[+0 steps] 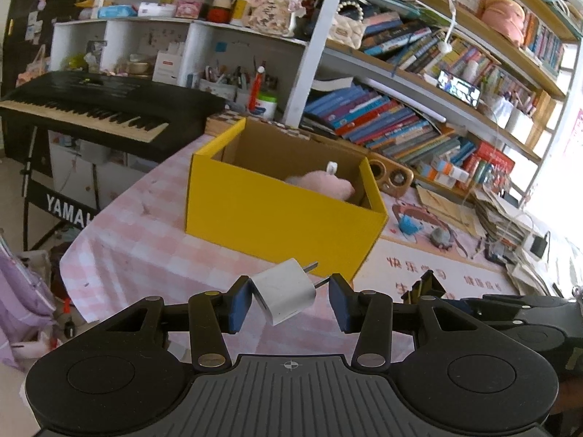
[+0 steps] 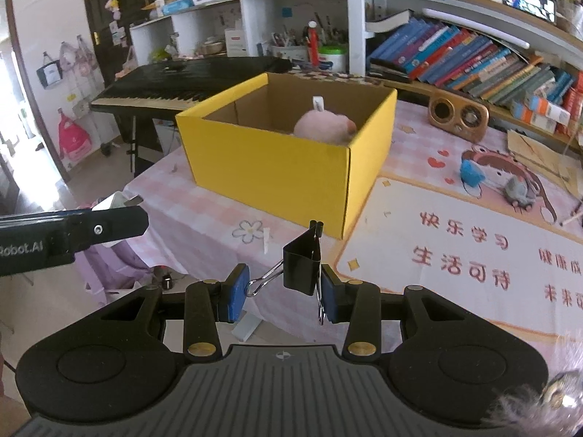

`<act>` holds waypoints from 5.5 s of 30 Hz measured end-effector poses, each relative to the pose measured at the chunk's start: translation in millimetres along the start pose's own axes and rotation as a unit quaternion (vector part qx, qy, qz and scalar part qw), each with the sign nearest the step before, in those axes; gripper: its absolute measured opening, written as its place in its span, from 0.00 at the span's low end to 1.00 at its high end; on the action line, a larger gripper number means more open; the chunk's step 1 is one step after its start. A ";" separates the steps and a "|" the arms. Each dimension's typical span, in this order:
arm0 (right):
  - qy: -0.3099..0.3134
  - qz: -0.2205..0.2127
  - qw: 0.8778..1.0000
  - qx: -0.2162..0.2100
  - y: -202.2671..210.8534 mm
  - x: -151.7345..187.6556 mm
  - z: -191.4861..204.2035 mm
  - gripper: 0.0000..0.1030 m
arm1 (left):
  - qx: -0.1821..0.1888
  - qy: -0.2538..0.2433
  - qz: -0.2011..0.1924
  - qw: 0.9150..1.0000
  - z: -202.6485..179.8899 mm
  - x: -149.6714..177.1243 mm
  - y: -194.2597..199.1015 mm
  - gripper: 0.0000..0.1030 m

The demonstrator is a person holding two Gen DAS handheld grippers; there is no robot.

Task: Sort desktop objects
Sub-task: 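Lift the plug and binder clip and carry both toward the yellow box, then lower the plug and binder clip into the yellow box and open both tools, then withdraw both open tools from the box back toward the desk mat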

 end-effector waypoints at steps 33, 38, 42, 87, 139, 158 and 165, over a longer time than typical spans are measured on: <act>0.076 -0.016 0.993 -0.092 -140.7 -216.7 -58.4 0.37 | -0.079 -0.082 0.004 0.993 -18.9 -119.0 -174.0 0.43; 0.096 0.069 0.987 -0.107 -200.3 -218.0 -53.7 0.37 | -0.081 -0.106 0.056 0.989 -17.7 -108.5 -205.8 0.44; 0.109 0.137 0.978 -0.116 -241.7 -209.5 -49.2 0.37 | -0.083 -0.124 0.089 0.985 -18.2 -101.3 -222.8 0.44; 0.075 0.048 0.992 -0.087 -167.3 -227.9 -48.1 0.43 | -0.072 -0.099 -0.003 0.992 -15.8 -128.0 -145.9 0.61; -0.033 -0.083 0.987 0.134 56.1 27.0 -41.2 0.44 | -0.002 -0.111 -0.023 0.994 -38.6 -2.6 -0.3 0.74; -0.063 -0.049 0.985 0.156 65.3 59.6 -54.2 0.49 | 0.055 -0.144 0.030 0.988 -78.9 30.1 -13.7 0.75; -0.084 -0.045 0.979 0.182 78.4 68.2 -77.6 0.51 | 0.083 -0.159 0.039 0.983 -106.8 35.0 -21.4 0.75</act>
Point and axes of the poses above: each gripper's, at about its wrist camera, not at the fingertips, and y roughly against the way its jaws point, z to its left, x to its underside, the point moved 8 cm from there along -y, roughly the way its jaws point, and after that the axes turned 9 degrees about -x, right-handed, at the moved point
